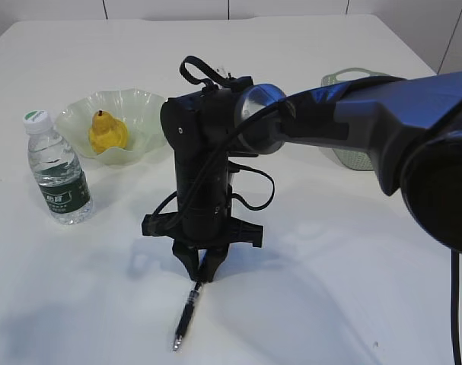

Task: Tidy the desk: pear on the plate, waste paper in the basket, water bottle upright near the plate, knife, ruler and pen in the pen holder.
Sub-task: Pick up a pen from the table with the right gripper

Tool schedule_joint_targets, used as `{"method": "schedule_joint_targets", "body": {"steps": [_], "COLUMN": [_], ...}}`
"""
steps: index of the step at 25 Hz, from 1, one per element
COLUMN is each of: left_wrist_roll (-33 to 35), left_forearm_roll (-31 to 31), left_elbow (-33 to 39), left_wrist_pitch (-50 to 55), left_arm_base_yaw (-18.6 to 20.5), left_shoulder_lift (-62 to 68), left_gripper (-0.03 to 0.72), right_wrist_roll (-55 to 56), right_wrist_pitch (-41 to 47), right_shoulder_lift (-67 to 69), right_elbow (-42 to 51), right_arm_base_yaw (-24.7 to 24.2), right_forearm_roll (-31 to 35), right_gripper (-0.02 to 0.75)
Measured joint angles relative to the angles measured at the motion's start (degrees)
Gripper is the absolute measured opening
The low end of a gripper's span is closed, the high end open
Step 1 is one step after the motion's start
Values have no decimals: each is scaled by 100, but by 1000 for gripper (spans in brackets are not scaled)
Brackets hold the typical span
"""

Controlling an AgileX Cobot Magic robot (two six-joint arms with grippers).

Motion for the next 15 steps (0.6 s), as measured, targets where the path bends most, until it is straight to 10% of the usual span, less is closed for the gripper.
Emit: {"method": "schedule_joint_targets", "body": {"steps": [15], "left_wrist_roll": [0], "left_forearm_roll": [14], "left_elbow": [0], "left_wrist_pitch": [0], "left_arm_base_yaw": [0], "left_shoulder_lift": [0], "left_gripper": [274], "right_wrist_roll": [-84], "right_wrist_pitch": [-109], "right_shoulder_lift": [0], "right_elbow": [0], "right_arm_base_yaw": [0], "right_forearm_roll": [-256], "right_gripper": [173]}}
